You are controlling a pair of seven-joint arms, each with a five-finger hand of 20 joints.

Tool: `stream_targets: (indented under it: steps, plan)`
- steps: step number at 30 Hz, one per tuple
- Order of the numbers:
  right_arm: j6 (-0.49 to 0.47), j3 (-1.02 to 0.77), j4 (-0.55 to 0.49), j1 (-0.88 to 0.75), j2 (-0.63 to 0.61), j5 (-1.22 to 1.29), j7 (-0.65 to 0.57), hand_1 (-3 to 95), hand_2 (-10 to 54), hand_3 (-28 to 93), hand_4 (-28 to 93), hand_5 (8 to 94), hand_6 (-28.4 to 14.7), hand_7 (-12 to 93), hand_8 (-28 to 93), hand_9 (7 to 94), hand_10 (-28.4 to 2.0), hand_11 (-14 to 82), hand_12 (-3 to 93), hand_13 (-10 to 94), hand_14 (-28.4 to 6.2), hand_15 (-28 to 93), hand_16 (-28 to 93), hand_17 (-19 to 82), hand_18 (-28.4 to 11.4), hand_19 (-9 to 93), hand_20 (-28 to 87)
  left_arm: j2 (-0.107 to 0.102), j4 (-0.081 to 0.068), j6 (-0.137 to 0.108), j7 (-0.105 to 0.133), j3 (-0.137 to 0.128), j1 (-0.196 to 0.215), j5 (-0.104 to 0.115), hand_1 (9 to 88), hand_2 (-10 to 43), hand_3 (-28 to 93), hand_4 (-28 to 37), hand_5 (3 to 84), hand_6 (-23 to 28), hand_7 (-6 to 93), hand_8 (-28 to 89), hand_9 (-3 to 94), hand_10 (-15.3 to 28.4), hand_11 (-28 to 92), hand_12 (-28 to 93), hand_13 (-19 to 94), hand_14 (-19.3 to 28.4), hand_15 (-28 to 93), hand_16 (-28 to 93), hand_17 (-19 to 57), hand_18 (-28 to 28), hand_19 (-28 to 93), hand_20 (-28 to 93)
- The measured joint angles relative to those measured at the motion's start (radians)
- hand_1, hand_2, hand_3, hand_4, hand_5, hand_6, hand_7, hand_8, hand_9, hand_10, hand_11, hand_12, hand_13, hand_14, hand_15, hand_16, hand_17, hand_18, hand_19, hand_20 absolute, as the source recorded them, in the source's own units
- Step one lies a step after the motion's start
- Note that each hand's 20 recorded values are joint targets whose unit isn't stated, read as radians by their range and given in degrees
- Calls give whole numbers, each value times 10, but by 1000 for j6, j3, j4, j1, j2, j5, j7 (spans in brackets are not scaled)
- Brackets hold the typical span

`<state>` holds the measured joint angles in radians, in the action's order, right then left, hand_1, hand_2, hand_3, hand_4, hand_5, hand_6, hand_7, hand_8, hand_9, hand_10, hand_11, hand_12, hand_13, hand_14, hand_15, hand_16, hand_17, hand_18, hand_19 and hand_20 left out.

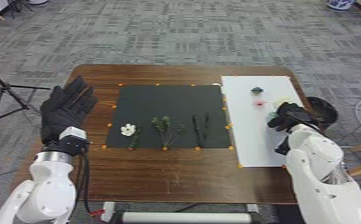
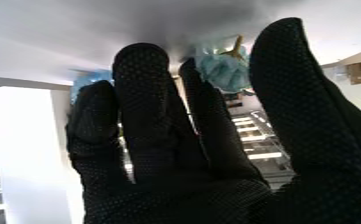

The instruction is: Arrange flowers

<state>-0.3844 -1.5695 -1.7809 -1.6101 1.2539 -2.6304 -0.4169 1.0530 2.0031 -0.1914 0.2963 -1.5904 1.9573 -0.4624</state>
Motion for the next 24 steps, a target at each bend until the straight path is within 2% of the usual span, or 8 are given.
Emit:
stream_targets:
  steps: [3,7,13,19,24]
  plan:
    - [33,11,8,3,0,-3,1,476,-78,719,-281,613,-24,153,-117,623,-120,128,148,665,-92,655,263,377,-211,844,384,0,0,-1,0,0,0,0,261,140,712,-283,440,79,124,-94,299,122,177,83,248,134,201,-29,-69,144,353,85]
    - [65,18,13,3,2,-3,4,553,-51,650,-281,686,-13,194,-28,681,-101,143,158,683,-87,645,272,384,-210,846,386,0,0,0,-2,0,0,0,260,140,713,-283,440,81,124,-94,311,128,182,84,255,141,208,-28,-69,144,353,85]
    - [90,21,13,4,3,-2,8,578,-55,657,-282,774,16,214,-15,779,-87,80,231,713,-81,628,284,401,-208,846,392,0,0,1,-3,-4,1,0,259,139,714,-283,442,83,124,-95,318,130,187,83,256,142,212,-30,-69,145,352,85]
    - [180,42,6,-12,-1,-3,17,580,-64,665,-282,787,13,205,-8,793,-85,69,242,722,-77,624,288,407,-208,851,393,4,1,4,-3,-14,7,0,259,139,714,-283,442,83,124,-95,323,132,190,83,256,142,213,-32,-69,145,353,85]
    - [241,66,-43,-18,-13,-2,40,570,-68,683,-279,790,12,202,0,795,-86,66,246,722,-78,623,293,408,-208,852,393,4,5,5,-2,-19,13,0,259,139,713,-283,442,82,124,-95,325,132,191,82,257,142,214,-32,-69,145,352,85]
